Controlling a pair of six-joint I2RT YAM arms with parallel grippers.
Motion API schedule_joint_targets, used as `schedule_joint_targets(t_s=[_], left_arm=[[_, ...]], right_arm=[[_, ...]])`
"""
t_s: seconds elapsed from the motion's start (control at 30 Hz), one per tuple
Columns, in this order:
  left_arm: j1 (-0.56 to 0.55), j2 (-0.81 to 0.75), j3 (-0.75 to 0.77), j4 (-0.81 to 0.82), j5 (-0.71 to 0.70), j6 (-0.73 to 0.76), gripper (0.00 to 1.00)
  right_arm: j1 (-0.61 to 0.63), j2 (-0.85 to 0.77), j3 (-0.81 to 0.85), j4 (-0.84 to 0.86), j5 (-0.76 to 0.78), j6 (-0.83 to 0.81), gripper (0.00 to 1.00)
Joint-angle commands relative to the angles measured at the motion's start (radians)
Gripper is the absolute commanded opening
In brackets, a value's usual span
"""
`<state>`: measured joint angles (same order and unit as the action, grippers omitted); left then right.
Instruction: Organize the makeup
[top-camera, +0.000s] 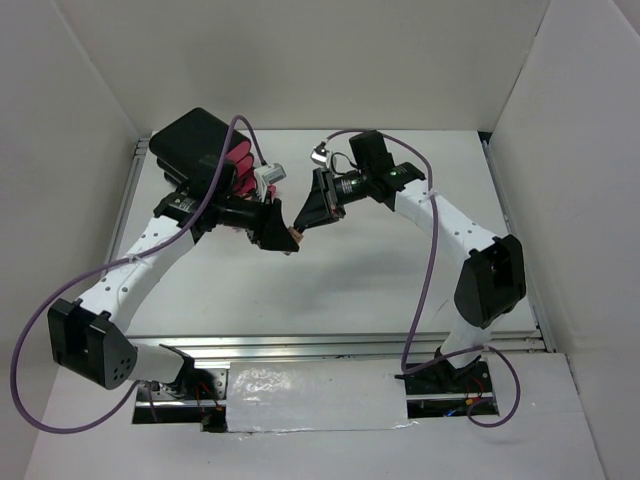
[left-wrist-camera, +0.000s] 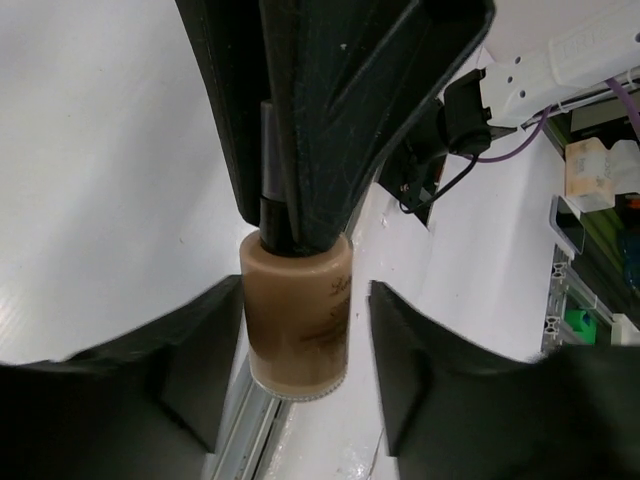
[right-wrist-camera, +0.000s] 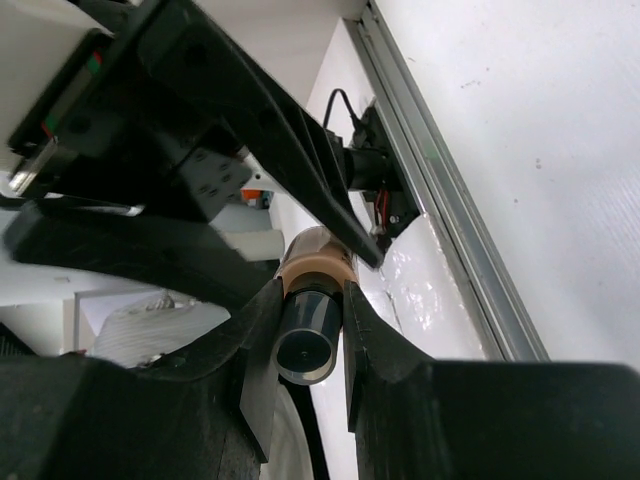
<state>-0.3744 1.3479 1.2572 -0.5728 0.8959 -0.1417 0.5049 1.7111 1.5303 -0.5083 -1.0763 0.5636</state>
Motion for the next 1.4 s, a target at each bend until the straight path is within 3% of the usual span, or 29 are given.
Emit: schedule_joint_targets(t_s=[0.0,0.03,0.13,0.17,0.23,0.27,0.37,0.5,0.73,0.93,1.07,1.37], left_arm=[[-0.012,0.026,0.053,0.027,0.020,-0.007,0.60],[-0.015,0.030,0.057,0.028,0.017,-0.007,0.45],[-0.021,0.039,0.079,0.033,-0.009,-0.010,0.21],[-0.023,0.040,0.083,0.030,-0.038,-0.010,0.09],[-0.021,0.043,0.099,0.025,-0.084,-0.006,0.02],[-0.023,0.045,0.102,0.024,-0.119,-0.003,0.00],[-0.023,0.049,0.116,0.010,-0.325,0.020,0.00],[-0.023,0.101,0.130,0.004,-0.721,0.079,0.00],[-0.026,0.209,0.085,0.183,-1.233,0.197,0.00],[-0.015,0.368,0.117,0.283,-1.385,0.249,0.00],[0.000,0.488,0.174,0.261,-1.382,0.264,0.00],[0.020,0.540,0.215,0.266,-1.402,0.300,0.00]], right_arm=[[-0.003,-0.070,-0.002,0.088,-0.066,0.044,0.00],[-0.005,-0.076,-0.016,0.099,-0.068,0.054,0.00],[-0.006,-0.094,-0.039,0.148,-0.073,0.076,0.01],[-0.009,-0.100,-0.064,0.169,-0.076,0.105,0.18],[-0.028,-0.122,-0.111,0.249,-0.076,0.146,0.55],[-0.040,-0.131,-0.130,0.270,-0.064,0.189,0.99],[-0.117,-0.197,-0.246,0.344,0.044,0.299,1.00],[-0.248,-0.346,-0.435,0.416,0.220,0.406,1.00],[-0.312,-0.513,-0.541,0.278,0.329,0.325,1.00],[-0.309,-0.576,-0.582,0.260,0.316,0.306,1.00],[-0.305,-0.591,-0.584,0.255,0.299,0.306,1.00],[-0.279,-0.605,-0.576,0.246,0.299,0.288,1.00]])
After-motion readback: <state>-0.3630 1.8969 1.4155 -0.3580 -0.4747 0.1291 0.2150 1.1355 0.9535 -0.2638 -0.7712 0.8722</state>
